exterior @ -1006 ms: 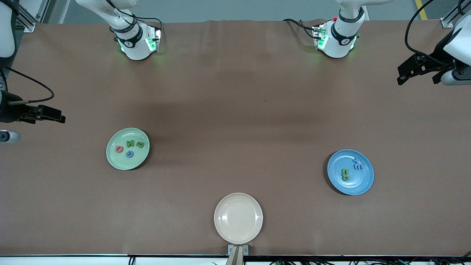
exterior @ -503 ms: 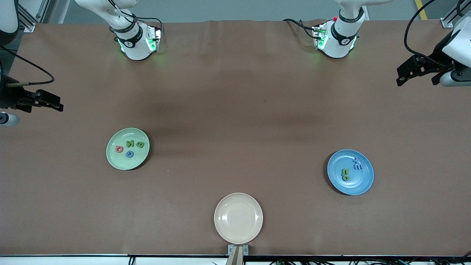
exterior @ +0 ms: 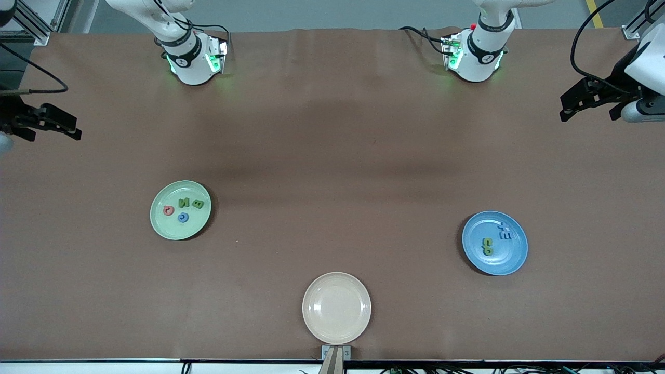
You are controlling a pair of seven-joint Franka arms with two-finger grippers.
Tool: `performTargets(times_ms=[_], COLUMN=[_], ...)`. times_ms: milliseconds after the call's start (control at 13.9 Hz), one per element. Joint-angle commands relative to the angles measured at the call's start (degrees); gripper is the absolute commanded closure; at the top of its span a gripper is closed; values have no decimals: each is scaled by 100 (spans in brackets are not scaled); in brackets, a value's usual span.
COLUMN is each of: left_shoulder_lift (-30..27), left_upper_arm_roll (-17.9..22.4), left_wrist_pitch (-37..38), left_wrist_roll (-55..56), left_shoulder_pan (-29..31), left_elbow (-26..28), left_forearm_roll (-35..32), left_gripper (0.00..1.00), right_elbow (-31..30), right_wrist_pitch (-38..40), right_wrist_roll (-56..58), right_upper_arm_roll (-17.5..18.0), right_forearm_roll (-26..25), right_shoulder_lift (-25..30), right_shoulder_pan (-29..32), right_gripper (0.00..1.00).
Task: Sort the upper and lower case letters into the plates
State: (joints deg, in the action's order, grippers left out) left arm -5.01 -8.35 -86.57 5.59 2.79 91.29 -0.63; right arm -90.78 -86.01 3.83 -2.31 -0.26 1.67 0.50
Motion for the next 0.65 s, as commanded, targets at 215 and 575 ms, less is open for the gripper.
performTargets(times_ms=[215,575], left_shoulder_lift=[17,44], left_upper_arm_roll=[-87,-202], left_wrist_pitch=[-26,-26], left_wrist_roll=[39,56], left_shoulder_pan=[-51,-51], left_elbow=[-50,-50], left_forearm_roll=[72,63], left_gripper=[0,0], right_elbow=[-379,-264], right_wrist_pitch=[49,120], right_wrist_roll=[-49,-58], right_upper_arm_roll=[20,38], right_forearm_roll=[-9,18], right_shoulder_lift=[641,598], right_shoulder_pan=[20,20], right_gripper=[0,0])
